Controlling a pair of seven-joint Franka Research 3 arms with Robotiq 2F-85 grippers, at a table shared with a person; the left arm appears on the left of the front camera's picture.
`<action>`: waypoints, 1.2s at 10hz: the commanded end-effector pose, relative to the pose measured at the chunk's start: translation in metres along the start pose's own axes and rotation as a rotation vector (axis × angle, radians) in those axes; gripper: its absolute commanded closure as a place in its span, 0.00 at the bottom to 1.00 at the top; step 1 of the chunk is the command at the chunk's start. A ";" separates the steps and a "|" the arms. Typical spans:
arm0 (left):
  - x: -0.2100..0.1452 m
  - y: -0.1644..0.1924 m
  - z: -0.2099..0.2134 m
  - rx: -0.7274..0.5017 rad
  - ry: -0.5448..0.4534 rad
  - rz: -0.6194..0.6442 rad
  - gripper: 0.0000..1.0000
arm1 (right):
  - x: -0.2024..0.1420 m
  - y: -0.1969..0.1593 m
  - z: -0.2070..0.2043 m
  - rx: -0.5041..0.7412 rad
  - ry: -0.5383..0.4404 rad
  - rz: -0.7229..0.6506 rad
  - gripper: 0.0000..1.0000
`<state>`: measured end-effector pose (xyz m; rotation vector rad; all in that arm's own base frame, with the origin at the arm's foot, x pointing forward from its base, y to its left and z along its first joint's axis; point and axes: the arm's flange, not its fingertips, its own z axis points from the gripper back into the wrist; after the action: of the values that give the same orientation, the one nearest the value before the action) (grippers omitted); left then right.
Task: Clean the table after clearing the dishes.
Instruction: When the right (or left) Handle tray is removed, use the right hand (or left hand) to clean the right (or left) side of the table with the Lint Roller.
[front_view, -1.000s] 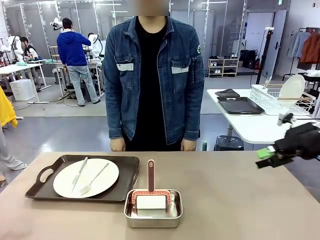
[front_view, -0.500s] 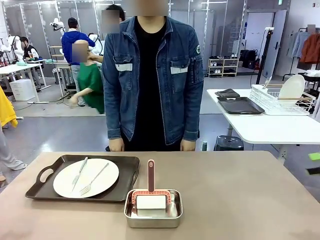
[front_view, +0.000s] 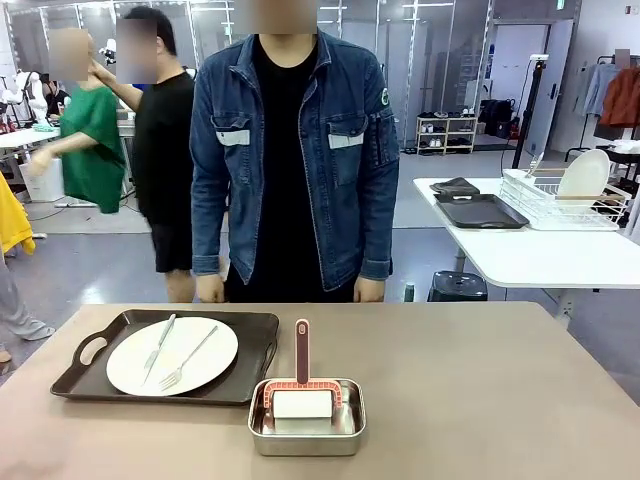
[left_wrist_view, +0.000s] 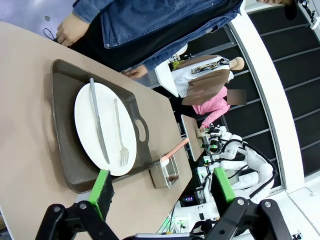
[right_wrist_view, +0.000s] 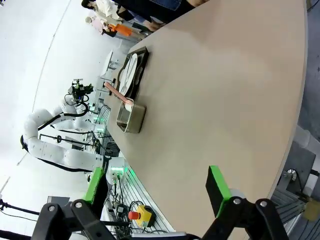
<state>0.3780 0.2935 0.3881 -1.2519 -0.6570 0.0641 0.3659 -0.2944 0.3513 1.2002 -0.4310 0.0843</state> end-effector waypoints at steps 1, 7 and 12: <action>-0.002 -0.001 0.003 -0.001 0.006 -0.009 0.00 | 0.000 -0.001 -0.005 -0.001 -0.004 -0.012 0.00; -0.002 -0.001 0.003 -0.001 0.006 -0.009 0.00 | 0.000 -0.001 -0.005 -0.001 -0.004 -0.012 0.00; -0.002 -0.001 0.003 -0.001 0.006 -0.009 0.00 | 0.000 -0.001 -0.005 -0.001 -0.004 -0.012 0.00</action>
<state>0.3780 0.2935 0.3881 -1.2519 -0.6570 0.0640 0.3668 -0.2925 0.3473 1.2052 -0.4236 0.0812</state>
